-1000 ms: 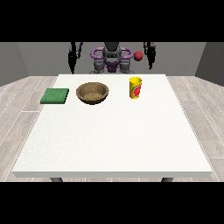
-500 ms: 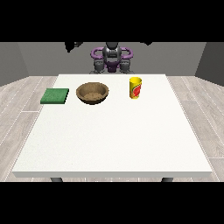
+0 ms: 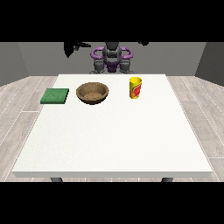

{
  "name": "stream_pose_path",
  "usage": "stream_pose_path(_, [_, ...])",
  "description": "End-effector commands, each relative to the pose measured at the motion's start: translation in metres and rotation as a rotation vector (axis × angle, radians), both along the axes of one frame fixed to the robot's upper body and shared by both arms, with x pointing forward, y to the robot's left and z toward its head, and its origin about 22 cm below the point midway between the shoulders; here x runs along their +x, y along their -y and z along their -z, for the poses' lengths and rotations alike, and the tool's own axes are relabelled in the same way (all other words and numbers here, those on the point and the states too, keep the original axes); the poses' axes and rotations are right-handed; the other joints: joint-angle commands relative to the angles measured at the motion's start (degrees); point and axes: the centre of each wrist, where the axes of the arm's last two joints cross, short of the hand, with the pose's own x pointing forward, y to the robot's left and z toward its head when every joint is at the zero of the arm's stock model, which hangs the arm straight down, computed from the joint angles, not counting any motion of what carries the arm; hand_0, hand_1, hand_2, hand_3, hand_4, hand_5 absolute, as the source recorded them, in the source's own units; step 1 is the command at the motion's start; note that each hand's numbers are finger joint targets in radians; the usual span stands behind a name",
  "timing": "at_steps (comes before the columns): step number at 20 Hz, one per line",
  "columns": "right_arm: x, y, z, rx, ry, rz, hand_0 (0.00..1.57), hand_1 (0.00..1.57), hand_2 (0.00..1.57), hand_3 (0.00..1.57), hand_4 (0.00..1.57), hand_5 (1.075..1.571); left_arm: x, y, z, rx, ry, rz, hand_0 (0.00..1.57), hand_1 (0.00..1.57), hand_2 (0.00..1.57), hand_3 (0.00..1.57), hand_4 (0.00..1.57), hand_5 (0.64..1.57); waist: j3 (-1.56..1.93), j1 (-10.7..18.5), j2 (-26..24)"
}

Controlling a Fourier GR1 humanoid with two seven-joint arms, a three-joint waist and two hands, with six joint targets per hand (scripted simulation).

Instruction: Pick the cup and pour the ball into the bowl, then pick the bowl and place it on the pad

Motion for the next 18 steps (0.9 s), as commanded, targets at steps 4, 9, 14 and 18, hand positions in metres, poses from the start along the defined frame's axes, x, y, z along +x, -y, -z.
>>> stream_pose_path(4, [0.039, 0.001, -0.013, 0.0, 0.138, -0.042, 0.0, 0.0, 0.0, 0.0, 0.0, 1.566, 0.042, 0.001, -0.019, 0.081, 0.163, -0.013, 0.0, 0.0, 0.0, 0.0, 0.0, 1.335, -0.04, -1.0, 11.3])
stream_pose_path(9, [0.048, -0.003, -0.025, -0.012, 0.207, -0.105, 0.0, 0.0, 0.0, 0.0, 0.0, 1.559, 0.072, -0.037, 0.007, 0.143, 0.191, -0.116, 0.0, 0.0, 0.0, 0.0, 0.0, 1.254, -0.06, -4.6, 16.3])
stream_pose_path(14, [0.068, 0.032, -0.034, -0.022, 0.249, -0.073, 0.0, 0.0, 0.0, 0.0, 0.0, 1.56, 0.095, -0.064, 0.003, 0.152, 0.231, -0.115, 0.0, 0.0, 0.0, 0.0, 0.0, 1.257, -0.07, -4.2, 19.5])
stream_pose_path(18, [0.07, 0.037, -0.025, -0.026, 0.227, -0.099, 0.0, 0.0, 0.0, 0.0, 0.0, 1.562, 0.098, -0.032, 0.041, 0.164, 0.195, -0.108, 0.0, 0.0, 0.0, 0.0, 0.0, 1.259, -0.06, -5.5, 17.4])
